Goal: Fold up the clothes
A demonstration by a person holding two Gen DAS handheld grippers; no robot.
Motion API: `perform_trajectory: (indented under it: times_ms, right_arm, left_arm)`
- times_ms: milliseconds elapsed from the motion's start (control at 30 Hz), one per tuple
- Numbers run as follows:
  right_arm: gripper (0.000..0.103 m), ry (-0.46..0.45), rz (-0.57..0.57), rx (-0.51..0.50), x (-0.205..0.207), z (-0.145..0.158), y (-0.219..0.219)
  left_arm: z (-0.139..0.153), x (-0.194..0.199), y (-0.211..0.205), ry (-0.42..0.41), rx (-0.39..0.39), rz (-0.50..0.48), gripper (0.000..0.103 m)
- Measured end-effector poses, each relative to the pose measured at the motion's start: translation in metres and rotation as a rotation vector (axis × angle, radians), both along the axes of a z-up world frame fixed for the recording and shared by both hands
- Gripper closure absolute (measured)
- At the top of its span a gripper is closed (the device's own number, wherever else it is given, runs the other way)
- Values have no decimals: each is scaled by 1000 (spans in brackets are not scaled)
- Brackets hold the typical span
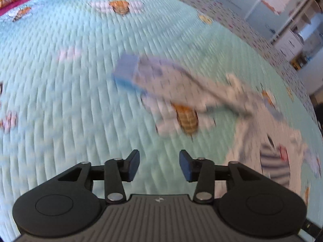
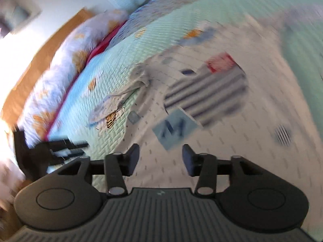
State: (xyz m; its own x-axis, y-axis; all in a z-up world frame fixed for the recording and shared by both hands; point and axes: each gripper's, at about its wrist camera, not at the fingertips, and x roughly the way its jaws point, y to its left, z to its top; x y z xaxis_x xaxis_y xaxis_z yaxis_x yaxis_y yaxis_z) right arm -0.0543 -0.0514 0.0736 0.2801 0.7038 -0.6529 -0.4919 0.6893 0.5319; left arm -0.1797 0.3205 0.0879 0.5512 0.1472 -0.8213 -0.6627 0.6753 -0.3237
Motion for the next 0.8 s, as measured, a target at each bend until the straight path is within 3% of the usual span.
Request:
perform_trajectory:
  times_ms: [167, 267, 367, 500, 700, 733, 767, 800]
  right_arm:
    - [54, -126, 47, -104, 21, 0, 57]
    - [54, -332, 167, -170, 22, 14, 100]
    - [54, -529, 329, -197, 22, 27, 150]
    - [54, -580, 446, -224, 41, 23, 213]
    - [54, -620, 578, -315, 54, -15, 294]
    - [54, -617, 598, -321, 53, -20, 303]
    - [54, -614, 619, -326, 52, -24, 311]
    - [54, -614, 635, -334, 51, -29, 320]
  left_arm:
    - [-3, 21, 17, -95, -91, 66, 56]
    - [-14, 32, 21, -141, -135, 95, 56]
    - [-24, 33, 29, -174, -120, 139, 56]
    - [-42, 27, 50, -198, -178, 164, 60]
    - [-48, 12, 64, -249, -231, 181, 65]
    - [-49, 11, 65, -267, -252, 181, 69]
    - [-49, 10, 66, -286, -273, 182, 85]
    - [-50, 9, 67, -304, -294, 182, 94]
